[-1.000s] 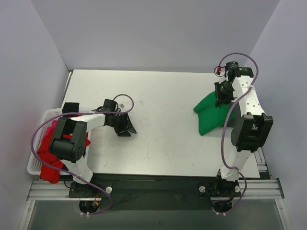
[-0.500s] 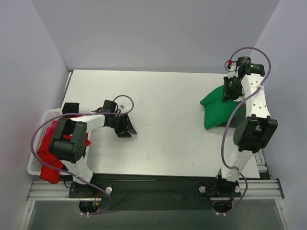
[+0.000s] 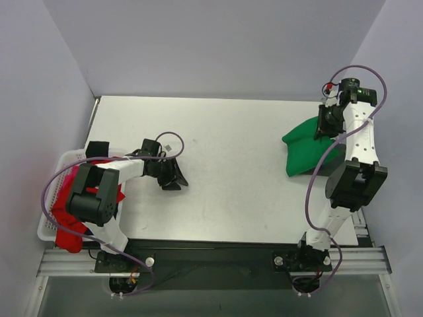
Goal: Fold and stack the t-shirts
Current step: Put the neatly folded tshirt into the corner of the board with the right arm
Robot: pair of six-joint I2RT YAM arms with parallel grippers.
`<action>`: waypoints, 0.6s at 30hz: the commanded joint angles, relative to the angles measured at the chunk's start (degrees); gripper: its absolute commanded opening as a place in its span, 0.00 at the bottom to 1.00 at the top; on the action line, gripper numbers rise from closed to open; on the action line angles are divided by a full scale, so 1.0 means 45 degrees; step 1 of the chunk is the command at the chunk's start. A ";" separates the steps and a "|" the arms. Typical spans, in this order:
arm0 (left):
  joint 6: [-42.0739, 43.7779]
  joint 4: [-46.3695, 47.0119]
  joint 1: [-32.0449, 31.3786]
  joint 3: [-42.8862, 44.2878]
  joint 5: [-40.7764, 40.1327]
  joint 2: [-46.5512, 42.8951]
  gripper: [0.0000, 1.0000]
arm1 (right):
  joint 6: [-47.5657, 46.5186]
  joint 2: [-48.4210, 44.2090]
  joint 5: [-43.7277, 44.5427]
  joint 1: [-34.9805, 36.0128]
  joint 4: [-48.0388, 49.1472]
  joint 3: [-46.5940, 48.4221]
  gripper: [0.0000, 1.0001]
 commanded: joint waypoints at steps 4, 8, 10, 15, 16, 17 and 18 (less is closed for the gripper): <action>0.0380 -0.0369 0.0048 -0.0197 -0.0381 -0.0506 0.54 | -0.0223 0.0576 -0.0296 -0.0481 -0.0477 0.0719 0.00; 0.0517 -0.0721 0.0048 0.0095 -0.0459 -0.0818 0.54 | -0.0243 0.1104 -0.0140 -0.0617 -0.0438 0.1127 0.00; 0.0576 -0.0896 0.0048 0.0193 -0.0478 -0.1032 0.54 | -0.0185 0.1416 0.0035 -0.0637 -0.0400 0.1323 0.00; 0.0615 -0.1151 0.0048 0.0292 -0.0518 -0.1463 0.54 | -0.0106 0.2002 0.0719 -0.0735 -0.0321 0.1753 0.00; 0.0615 -0.1228 0.0048 0.0311 -0.0518 -0.1580 0.54 | -0.0087 0.2062 0.0817 -0.0754 -0.0302 0.1774 0.00; 0.0615 -0.1248 0.0048 0.0311 -0.0518 -0.1639 0.54 | -0.0087 0.2140 0.1011 -0.0774 -0.0282 0.1812 0.00; 0.0615 -0.1287 0.0048 0.0311 -0.0556 -0.1697 0.54 | -0.0087 0.2257 0.1148 -0.0793 -0.0263 0.1813 0.00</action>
